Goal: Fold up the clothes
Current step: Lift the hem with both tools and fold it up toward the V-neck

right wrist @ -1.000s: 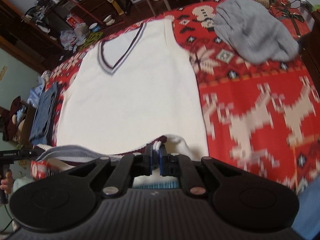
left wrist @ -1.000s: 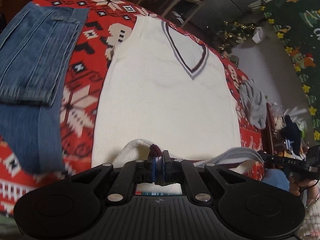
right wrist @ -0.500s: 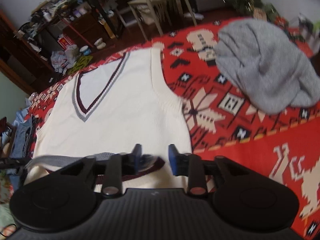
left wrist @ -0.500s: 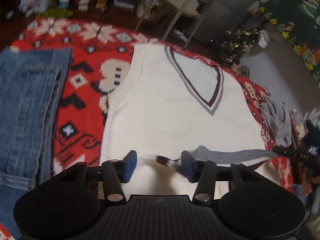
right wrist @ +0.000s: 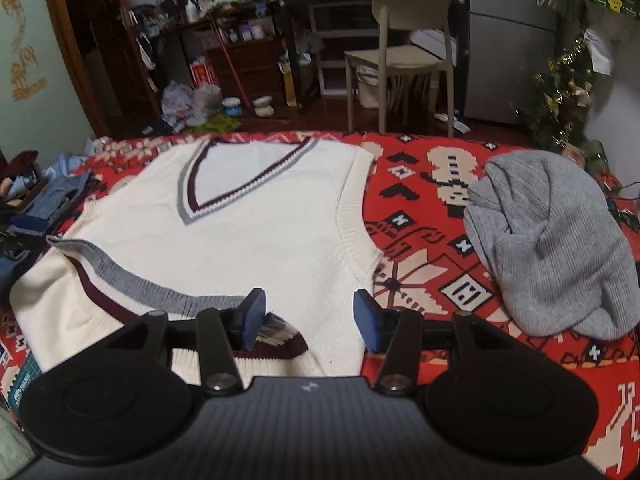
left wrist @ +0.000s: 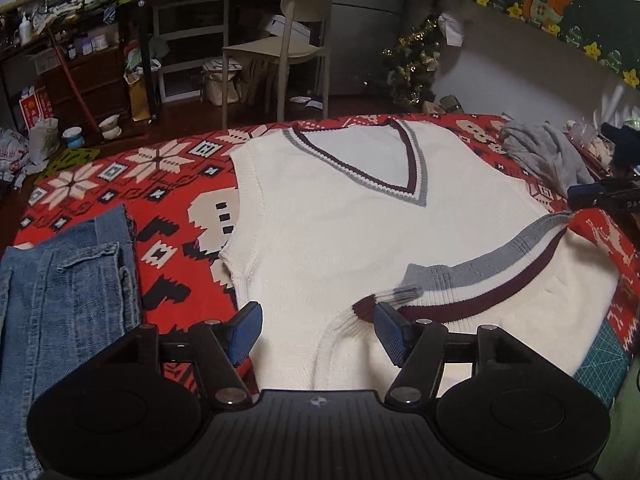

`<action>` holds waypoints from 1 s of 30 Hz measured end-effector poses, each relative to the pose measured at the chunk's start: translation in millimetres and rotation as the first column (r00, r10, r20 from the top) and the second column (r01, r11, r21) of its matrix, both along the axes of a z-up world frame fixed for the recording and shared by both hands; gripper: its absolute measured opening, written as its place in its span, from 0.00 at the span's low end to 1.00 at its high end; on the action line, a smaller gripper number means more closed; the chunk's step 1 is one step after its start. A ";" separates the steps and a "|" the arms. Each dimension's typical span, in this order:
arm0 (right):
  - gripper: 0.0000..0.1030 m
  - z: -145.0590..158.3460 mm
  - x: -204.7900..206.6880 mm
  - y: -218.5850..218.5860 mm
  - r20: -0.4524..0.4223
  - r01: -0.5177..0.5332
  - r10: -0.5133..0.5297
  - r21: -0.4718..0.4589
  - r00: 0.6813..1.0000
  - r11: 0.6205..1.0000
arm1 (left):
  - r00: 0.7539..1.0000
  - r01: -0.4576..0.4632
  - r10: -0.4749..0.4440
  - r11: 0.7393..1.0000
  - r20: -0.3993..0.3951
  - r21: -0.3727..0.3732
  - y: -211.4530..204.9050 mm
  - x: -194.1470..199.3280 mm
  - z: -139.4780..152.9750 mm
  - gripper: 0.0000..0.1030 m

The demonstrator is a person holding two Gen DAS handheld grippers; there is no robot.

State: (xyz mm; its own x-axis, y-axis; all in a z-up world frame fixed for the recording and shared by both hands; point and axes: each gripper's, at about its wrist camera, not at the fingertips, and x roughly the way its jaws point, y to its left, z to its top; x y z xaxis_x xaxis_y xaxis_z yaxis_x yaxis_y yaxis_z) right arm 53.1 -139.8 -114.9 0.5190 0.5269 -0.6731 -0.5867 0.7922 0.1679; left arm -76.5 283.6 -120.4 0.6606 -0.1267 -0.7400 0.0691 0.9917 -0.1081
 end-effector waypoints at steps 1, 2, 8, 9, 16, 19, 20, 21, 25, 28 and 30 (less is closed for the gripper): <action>0.52 1.1 1.1 -4.6 -0.001 0.005 -0.005 0.022 1.000 1.000 | 1.000 0.008 -0.008 1.000 -0.002 -0.004 0.2 2.8 -2.0 0.59; 0.52 2.6 2.7 -10.0 -0.006 0.014 -0.014 0.049 1.000 0.999 | 1.000 0.014 -0.013 1.000 0.002 -0.005 -0.8 4.7 -3.7 0.59; 0.51 -13.9 4.0 -3.7 -0.036 -0.072 0.071 -0.011 0.997 0.997 | 0.998 0.062 -0.061 0.998 0.018 -0.025 -3.8 13.8 -10.5 0.58; 0.51 -17.8 2.8 0.0 -0.041 -0.092 0.092 -0.016 0.995 0.996 | 0.998 0.068 -0.067 0.998 0.016 -0.020 -4.8 15.4 -12.2 0.58; 0.34 -38.9 5.0 18.3 -0.079 -0.149 0.147 -0.020 0.986 0.989 | 0.997 0.072 -0.072 0.997 0.002 -0.027 -0.5 23.6 -22.3 0.52; 0.23 -42.9 5.5 20.4 -0.090 -0.149 0.148 -0.009 0.985 0.989 | 0.995 0.101 -0.102 0.993 -0.009 -0.069 -1.3 23.0 -24.5 0.37; 0.20 -43.5 4.6 21.2 -0.090 -0.148 0.146 -0.012 0.985 0.989 | 0.994 0.108 -0.109 0.991 -0.017 -0.074 -3.0 22.7 -25.9 0.33; 0.16 -43.7 3.6 22.1 -0.089 -0.144 0.142 -0.019 0.986 0.989 | 0.993 0.114 -0.116 0.991 -0.026 -0.076 -5.0 22.3 -27.6 0.30; 0.07 -37.5 -4.5 22.1 -0.063 -0.114 0.112 -0.029 0.992 0.993 | 0.996 0.087 -0.090 0.992 -0.029 -0.087 -9.5 14.9 -26.7 0.06; 0.07 -27.9 -11.5 20.5 -0.032 -0.083 0.082 -0.030 0.996 0.996 | 0.999 0.033 -0.033 0.995 -0.006 -0.090 -5.9 4.9 -16.5 0.06; 0.07 -21.2 -11.8 21.0 -0.018 -0.067 0.067 -0.030 0.998 0.997 | 1.000 0.005 -0.005 0.994 0.006 -0.106 0.0 1.3 -8.4 0.06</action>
